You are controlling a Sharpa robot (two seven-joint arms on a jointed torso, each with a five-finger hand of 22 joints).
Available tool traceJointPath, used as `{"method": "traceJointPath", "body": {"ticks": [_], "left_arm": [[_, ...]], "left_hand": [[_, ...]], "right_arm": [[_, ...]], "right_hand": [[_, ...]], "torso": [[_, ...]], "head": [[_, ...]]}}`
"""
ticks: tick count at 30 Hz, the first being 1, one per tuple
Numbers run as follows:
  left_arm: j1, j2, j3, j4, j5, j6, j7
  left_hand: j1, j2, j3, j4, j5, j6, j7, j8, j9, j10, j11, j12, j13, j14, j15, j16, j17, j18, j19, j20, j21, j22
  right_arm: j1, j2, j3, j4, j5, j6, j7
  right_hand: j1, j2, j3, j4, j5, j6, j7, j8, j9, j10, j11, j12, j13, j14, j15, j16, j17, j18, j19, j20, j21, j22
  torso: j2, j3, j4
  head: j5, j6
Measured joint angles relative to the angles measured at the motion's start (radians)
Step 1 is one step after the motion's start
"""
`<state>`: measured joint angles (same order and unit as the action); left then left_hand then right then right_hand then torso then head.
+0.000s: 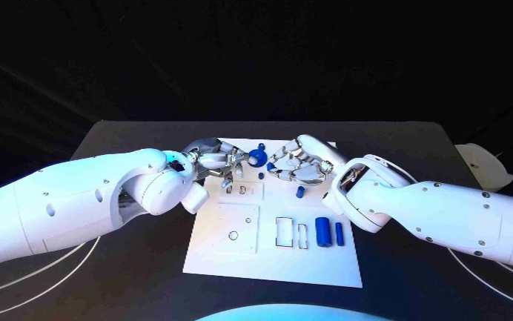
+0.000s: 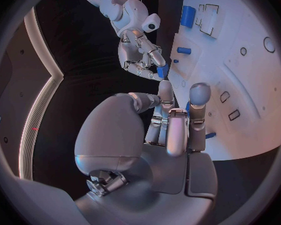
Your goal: Assemble the parts on the task board
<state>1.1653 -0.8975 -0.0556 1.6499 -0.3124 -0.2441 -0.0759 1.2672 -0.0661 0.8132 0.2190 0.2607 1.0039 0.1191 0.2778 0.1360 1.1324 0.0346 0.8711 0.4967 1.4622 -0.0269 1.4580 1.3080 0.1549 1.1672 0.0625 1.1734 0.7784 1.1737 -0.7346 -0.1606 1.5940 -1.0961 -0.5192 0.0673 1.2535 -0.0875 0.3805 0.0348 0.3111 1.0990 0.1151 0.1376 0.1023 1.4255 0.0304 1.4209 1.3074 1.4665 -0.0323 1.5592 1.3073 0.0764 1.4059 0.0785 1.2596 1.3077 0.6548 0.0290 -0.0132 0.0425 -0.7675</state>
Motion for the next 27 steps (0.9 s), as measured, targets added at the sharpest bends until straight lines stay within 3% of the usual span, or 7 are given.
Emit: {"method": "traceJointPath", "body": {"ticks": [12,15,17,20,22,27], "left_arm": [[0.0,0.006,0.0,-0.001,-0.004,-0.009,-0.02],[0.0,0.01,0.0,-0.001,-0.001,-0.011,-0.024],[0.0,0.014,0.0,-0.001,0.006,-0.014,-0.025],[0.0,0.019,0.0,0.0,0.026,-0.017,-0.027],[0.0,0.023,0.0,0.0,0.048,-0.019,-0.027],[0.0,0.034,0.0,-0.001,0.111,-0.023,-0.027]], "left_hand": [[-0.018,-0.01,0.011,-0.006,0.0,0.004,0.004,-0.008,-0.005,0.0,0.0,0.004,0.006,0.0,0.0,0.006,0.0,0.0,0.004,0.003,0.012,0.015],[-0.05,-0.011,0.021,0.007,0.0,0.0,0.008,-0.027,-0.013,0.003,0.004,0.004,0.009,0.0,0.0,0.006,0.0,0.0,0.004,0.003,0.012,0.006],[-0.08,-0.013,0.014,0.032,0.001,-0.011,0.019,-0.04,-0.019,-0.006,0.013,0.004,0.012,0.004,0.004,-0.003,0.0,0.0,-0.007,0.01,0.003,-0.014],[-0.178,-0.02,-0.036,0.072,0.0,-0.036,0.032,-0.062,-0.032,-0.046,0.03,0.002,0.013,-0.004,0.022,-0.073,-0.054,0.0,-0.094,0.026,-0.077,-0.142],[-0.238,-0.018,-0.071,0.075,0.0,-0.04,0.036,-0.067,-0.038,-0.061,0.036,0.0,0.016,-0.013,0.031,-0.099,-0.089,0.017,-0.126,0.032,-0.113,-0.192],[-0.363,0.003,-0.136,0.076,0.0,-0.04,0.036,-0.067,-0.046,-0.065,0.039,0.017,0.025,-0.009,0.027,-0.089,-0.073,0.017,-0.112,0.034,-0.115,-0.184]], "right_arm": [[0.0,0.0,0.002,0.009,-0.009,-0.029,-0.007],[0.0,0.0,0.002,0.013,-0.01,-0.036,-0.007],[-0.001,0.0,0.003,0.016,-0.011,-0.042,-0.007],[-0.001,0.001,0.004,0.022,-0.014,-0.048,-0.007],[-0.001,0.003,0.005,0.025,-0.017,-0.052,-0.005],[-0.002,0.005,0.006,0.03,-0.025,-0.063,-0.002]], "right_hand": [[0.0,0.0,0.0,0.0,0.0,-0.002,0.001,-0.001,0.0,0.0,0.0,0.0,0.0,0.0,0.0,0.0,0.001,0.0,0.0,0.0,0.0,0.0],[0.0,0.0,0.0,0.0,0.0,-0.005,0.001,-0.001,0.002,0.0,0.0,0.0,0.0,0.0,0.0,0.0,0.001,0.0,0.0,0.0,0.0,0.0],[0.0,0.0,0.0,0.0,0.0,-0.005,0.001,-0.003,0.007,0.0,0.0,0.0,0.0,0.0,0.0,0.0,0.001,0.0,0.0,0.0,0.0,0.0],[0.0,0.0,0.0,0.0,-0.001,-0.005,0.002,-0.003,0.008,0.0,0.0,0.0,0.0,0.0,0.0,0.0,0.001,0.0,0.0,0.0,0.0,0.0],[0.0,0.0,-0.003,-0.003,-0.002,-0.006,0.002,-0.004,0.015,0.0,0.0,0.0,0.0,0.0,0.0,0.0,0.001,0.0,0.0,0.0,0.0,0.0],[0.0,0.0,-0.003,-0.003,-0.002,-0.003,0.0,-0.006,0.015,0.0,0.0,0.0,0.0,0.0,0.0,0.0,0.001,0.0,0.0,0.0,0.0,0.0]], "torso": [[-0.001,0.0005,-0.0008],[-0.001,0.0005,-0.0008],[-0.001,0.0006,-0.0008],[-0.001,0.0008,-0.0011],[-0.001,0.0008,-0.0011],[-0.001,0.0008,-0.001]], "head": [[0.006,-0.002],[0.007,-0.002],[0.007,-0.002],[0.007,-0.001],[0.007,-0.001],[0.007,0.0]]}}
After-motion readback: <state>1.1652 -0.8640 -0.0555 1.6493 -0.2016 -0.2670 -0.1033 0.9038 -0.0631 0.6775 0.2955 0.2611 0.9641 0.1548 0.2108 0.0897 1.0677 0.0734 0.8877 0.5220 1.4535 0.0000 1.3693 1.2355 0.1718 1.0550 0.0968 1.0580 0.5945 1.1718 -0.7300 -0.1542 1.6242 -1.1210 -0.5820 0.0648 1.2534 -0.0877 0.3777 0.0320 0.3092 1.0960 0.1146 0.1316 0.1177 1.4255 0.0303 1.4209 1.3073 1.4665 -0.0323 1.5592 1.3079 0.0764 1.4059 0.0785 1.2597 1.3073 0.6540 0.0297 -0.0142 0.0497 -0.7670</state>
